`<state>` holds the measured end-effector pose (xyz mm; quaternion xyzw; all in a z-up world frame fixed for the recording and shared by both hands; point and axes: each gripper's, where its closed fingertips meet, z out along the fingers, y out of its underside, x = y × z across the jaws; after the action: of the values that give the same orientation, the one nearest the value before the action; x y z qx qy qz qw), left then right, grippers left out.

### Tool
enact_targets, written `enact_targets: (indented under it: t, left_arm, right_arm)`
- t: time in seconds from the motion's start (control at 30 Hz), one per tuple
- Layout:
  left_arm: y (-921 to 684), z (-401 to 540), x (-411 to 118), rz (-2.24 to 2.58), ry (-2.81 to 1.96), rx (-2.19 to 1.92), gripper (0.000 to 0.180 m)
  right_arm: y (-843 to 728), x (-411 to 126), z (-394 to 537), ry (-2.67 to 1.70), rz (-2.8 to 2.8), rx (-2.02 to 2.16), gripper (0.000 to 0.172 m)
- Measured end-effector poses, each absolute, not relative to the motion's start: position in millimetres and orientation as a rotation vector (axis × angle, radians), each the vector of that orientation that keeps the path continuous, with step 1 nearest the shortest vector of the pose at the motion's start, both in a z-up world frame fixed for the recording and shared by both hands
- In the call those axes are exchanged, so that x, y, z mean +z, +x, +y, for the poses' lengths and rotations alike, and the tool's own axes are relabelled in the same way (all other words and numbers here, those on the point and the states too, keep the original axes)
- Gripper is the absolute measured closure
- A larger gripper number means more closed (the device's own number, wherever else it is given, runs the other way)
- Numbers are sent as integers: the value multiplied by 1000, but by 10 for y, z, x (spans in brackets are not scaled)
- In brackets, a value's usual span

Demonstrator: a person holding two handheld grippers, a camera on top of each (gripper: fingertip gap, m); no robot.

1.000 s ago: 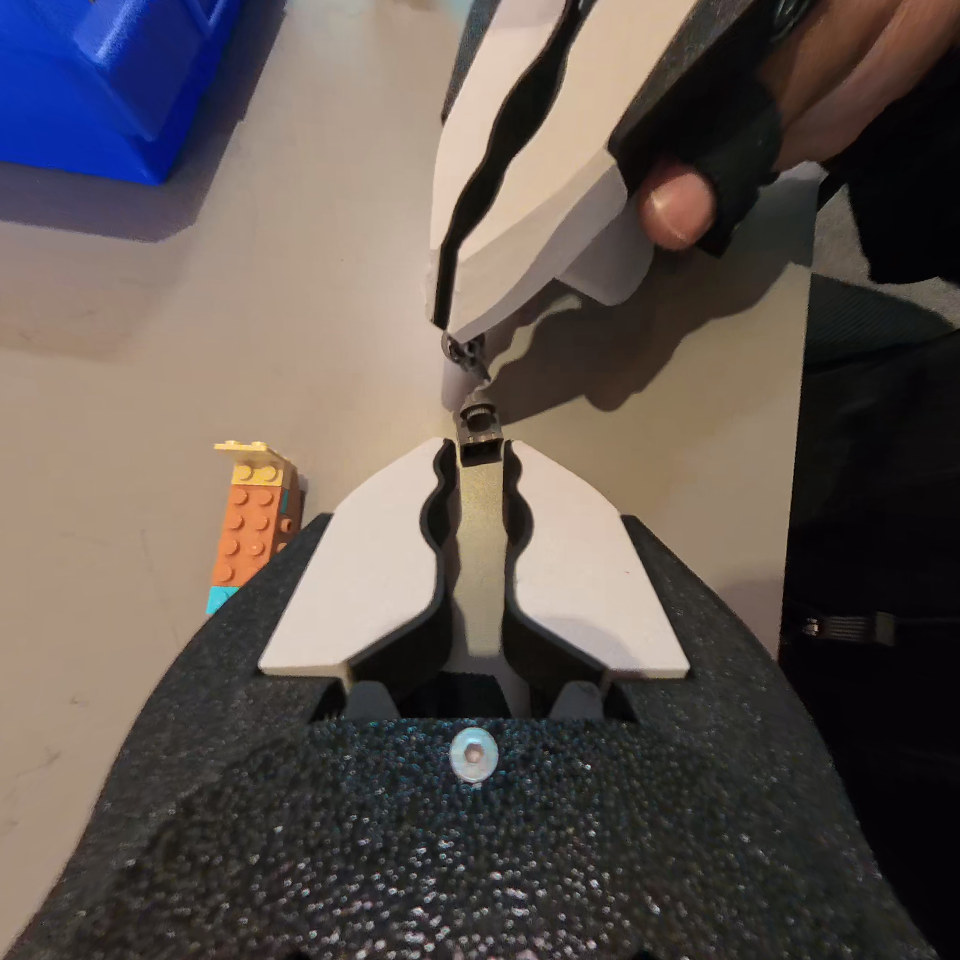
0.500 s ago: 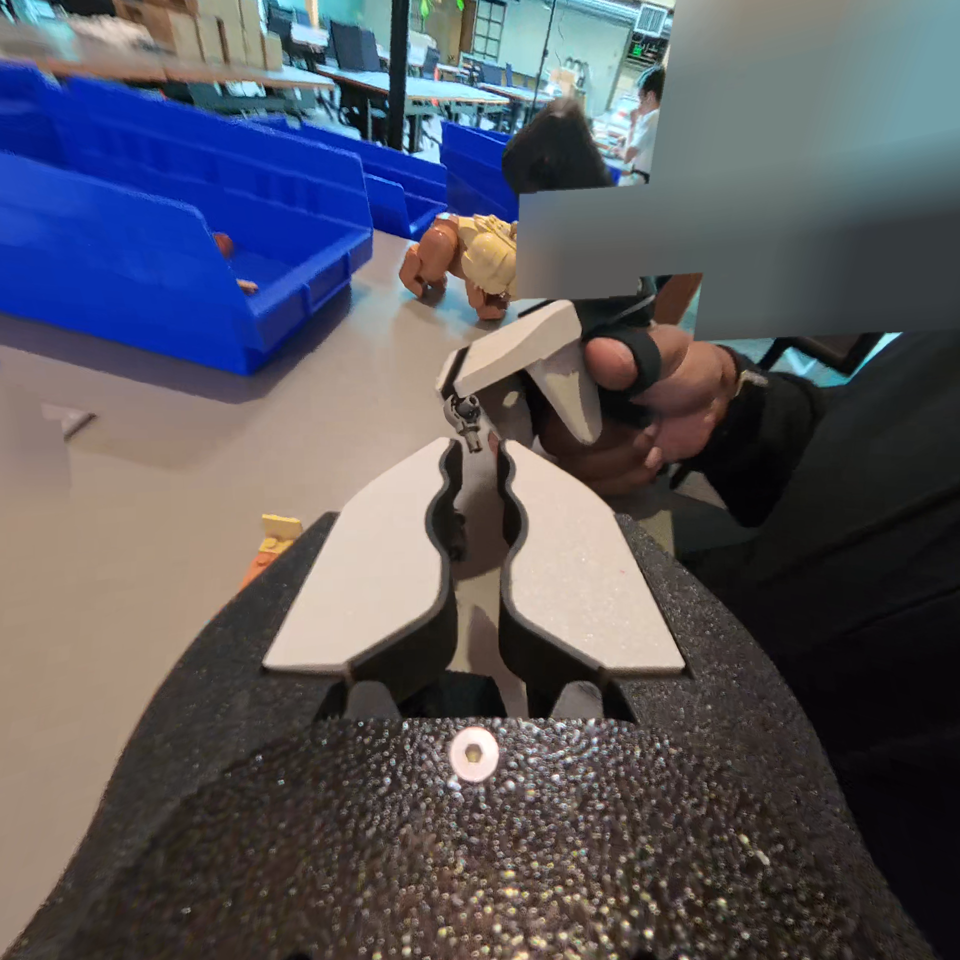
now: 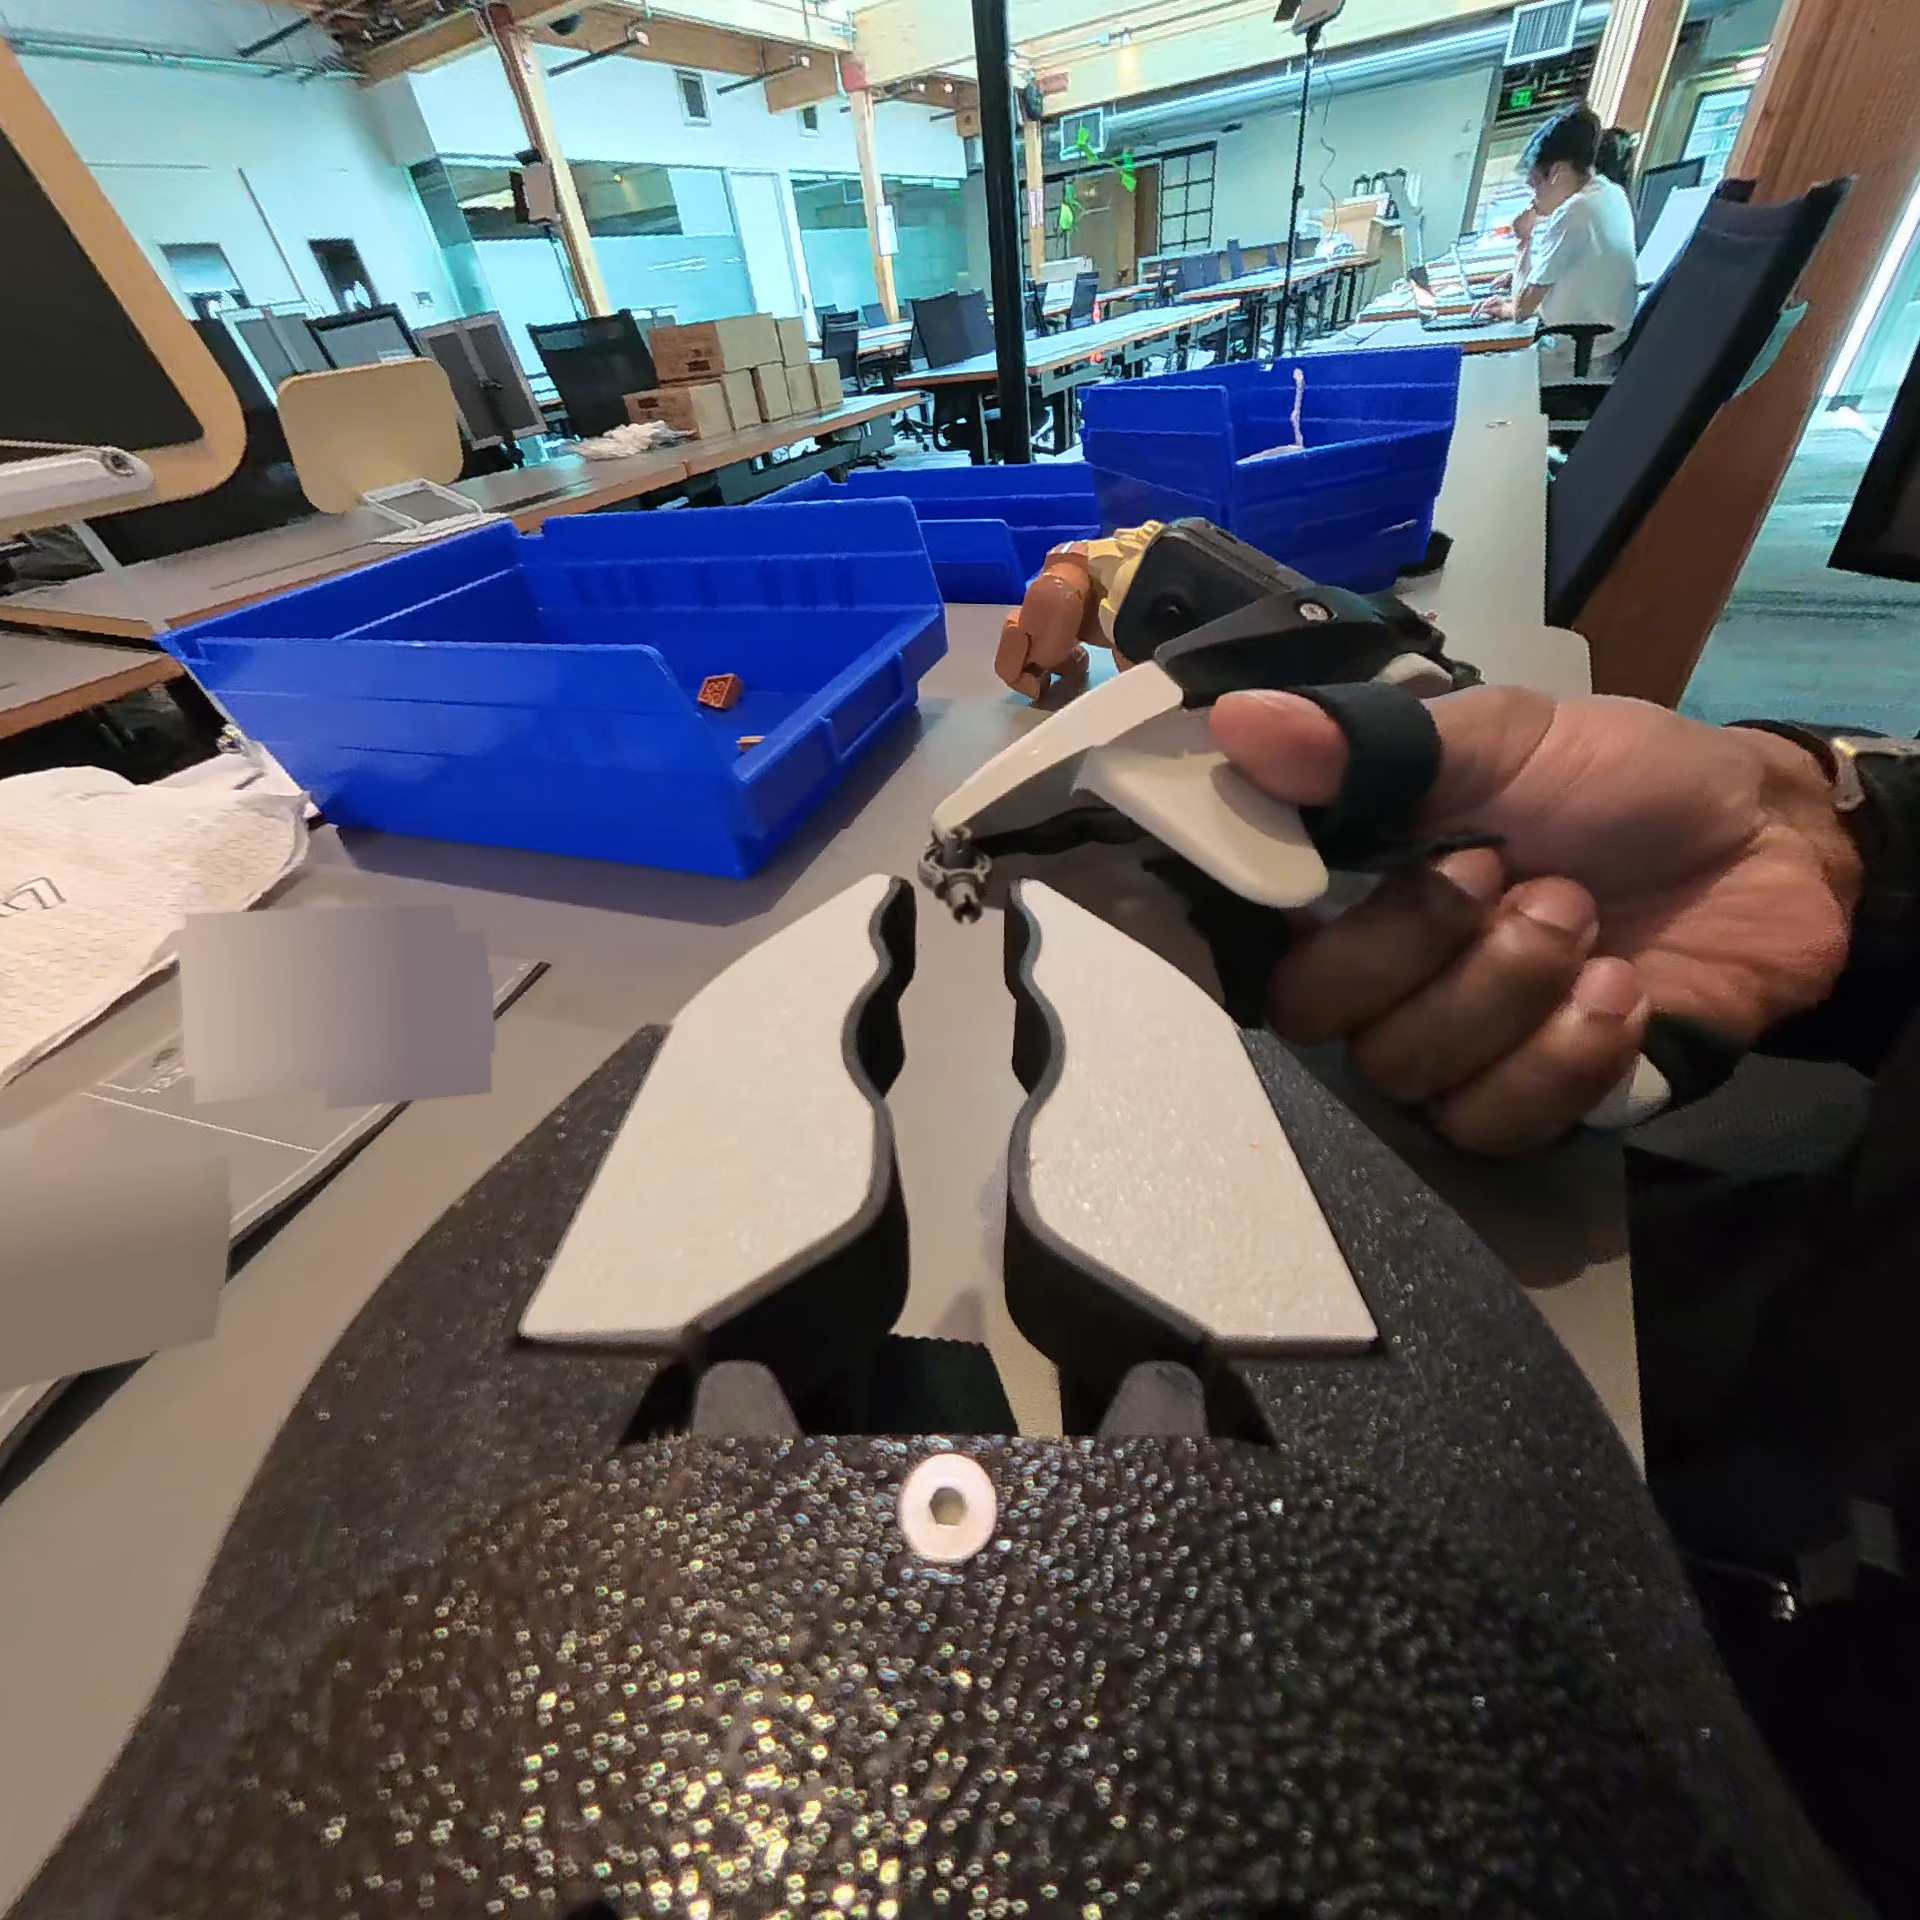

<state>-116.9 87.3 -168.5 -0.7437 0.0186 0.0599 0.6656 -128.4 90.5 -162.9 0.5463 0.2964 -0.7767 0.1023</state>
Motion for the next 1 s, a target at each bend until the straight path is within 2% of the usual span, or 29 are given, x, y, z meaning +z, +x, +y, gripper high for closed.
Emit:
enact_targets:
  t: [0.2,0.37,0.5,0.73,1.0]
  left_arm:
    - [-1176,867,-1692,32,-1683,156,170]
    - [-1168,849,-1739,8,-1729,65,171]
    - [-1187,845,-1790,-16,-1790,-24,171]
    - [-1156,819,-2037,11,-2056,-206,171]
    - [-1039,810,-2310,193,-2360,-289,172]
  right_arm:
    - [-1275,-1634,846,1622,926,-2290,168]
    - [-1266,-1681,851,1708,1179,-2273,169]
    - [-1251,-1793,972,1864,1523,-2216,159]
    - [-1024,-2250,1099,2078,2457,-1616,152]
    - [-993,-2469,911,1994,2727,-1301,144]
